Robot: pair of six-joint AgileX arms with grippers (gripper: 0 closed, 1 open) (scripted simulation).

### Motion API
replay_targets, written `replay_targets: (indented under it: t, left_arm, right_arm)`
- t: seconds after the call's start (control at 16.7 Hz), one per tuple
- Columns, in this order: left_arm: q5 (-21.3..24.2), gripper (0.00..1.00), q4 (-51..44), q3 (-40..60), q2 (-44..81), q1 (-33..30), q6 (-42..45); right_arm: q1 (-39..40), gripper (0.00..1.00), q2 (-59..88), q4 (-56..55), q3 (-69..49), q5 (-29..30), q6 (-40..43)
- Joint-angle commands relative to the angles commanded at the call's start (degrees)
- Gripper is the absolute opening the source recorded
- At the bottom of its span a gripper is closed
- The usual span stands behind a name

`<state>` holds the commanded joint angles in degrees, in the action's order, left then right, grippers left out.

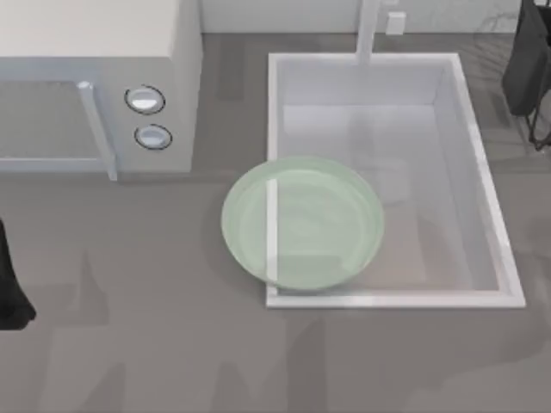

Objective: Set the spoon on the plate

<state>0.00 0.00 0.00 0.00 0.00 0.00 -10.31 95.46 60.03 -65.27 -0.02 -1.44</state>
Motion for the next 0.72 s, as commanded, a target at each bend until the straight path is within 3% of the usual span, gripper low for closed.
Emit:
replay_targets:
  t: [0.72]
  left_arm:
    - [0.0,1.0,0.0,0.0,0.0,0.0,0.0]
  right_arm:
    - [-0.11,1.0,10.67,-23.15,12.59,0.04,-0.32]
